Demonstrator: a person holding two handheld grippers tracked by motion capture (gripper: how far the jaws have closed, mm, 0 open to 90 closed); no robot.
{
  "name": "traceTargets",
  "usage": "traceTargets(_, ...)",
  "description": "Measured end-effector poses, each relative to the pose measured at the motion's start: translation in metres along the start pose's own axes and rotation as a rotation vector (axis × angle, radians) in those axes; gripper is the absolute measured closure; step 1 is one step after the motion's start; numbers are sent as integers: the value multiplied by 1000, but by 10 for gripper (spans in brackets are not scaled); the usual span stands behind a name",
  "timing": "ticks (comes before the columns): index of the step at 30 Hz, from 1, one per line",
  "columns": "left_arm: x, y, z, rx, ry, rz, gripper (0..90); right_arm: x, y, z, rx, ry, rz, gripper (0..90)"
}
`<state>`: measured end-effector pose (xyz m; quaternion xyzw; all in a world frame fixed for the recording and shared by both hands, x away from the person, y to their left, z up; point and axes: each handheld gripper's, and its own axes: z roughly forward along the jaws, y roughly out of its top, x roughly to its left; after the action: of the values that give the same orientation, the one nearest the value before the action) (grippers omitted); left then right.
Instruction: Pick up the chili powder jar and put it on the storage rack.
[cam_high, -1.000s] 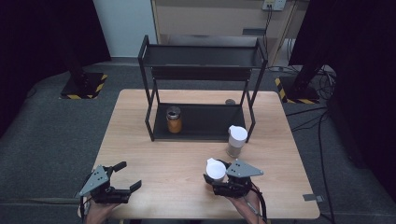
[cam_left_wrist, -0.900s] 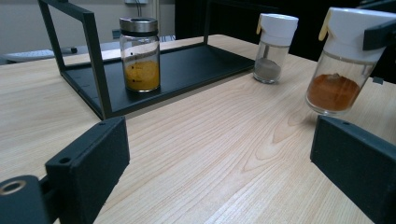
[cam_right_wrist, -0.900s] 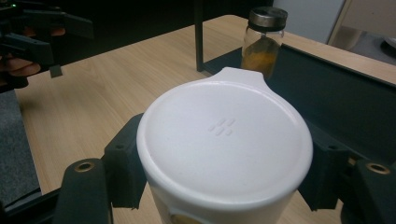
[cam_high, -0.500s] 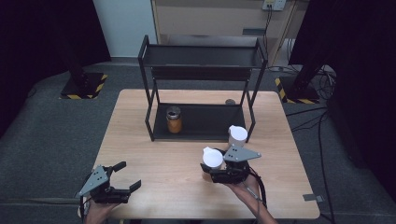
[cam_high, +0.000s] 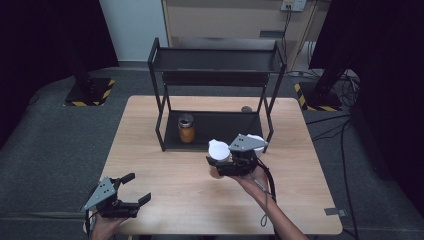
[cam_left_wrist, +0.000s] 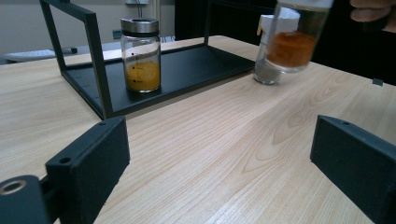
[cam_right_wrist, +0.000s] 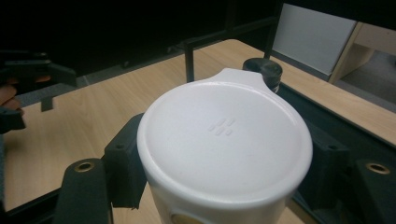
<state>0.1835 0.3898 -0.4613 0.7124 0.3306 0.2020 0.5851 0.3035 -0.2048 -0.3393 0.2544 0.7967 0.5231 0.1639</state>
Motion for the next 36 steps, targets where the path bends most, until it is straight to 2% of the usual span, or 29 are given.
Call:
traceTargets(9, 0, 0, 0, 0, 1, 0, 39, -13, 20, 20, -9, -44, 11, 307)
traceTargets(16, 0, 0, 0, 1, 0, 1, 39, -19, 31, 43, -2, -106, 25, 307)
traceTargets(25, 1, -1, 0, -2, -3, -2, 40, -27, 28, 72, -15, -171, 74, 307)
traceTargets(30, 1, 0, 0, 1, -6, -2, 39, -28, 26, 87, -3, -207, 75, 307)
traceTargets(36, 1, 0, 0, 1, -8, 1, 39, -35, 21, 102, -4, -226, 92, 307)
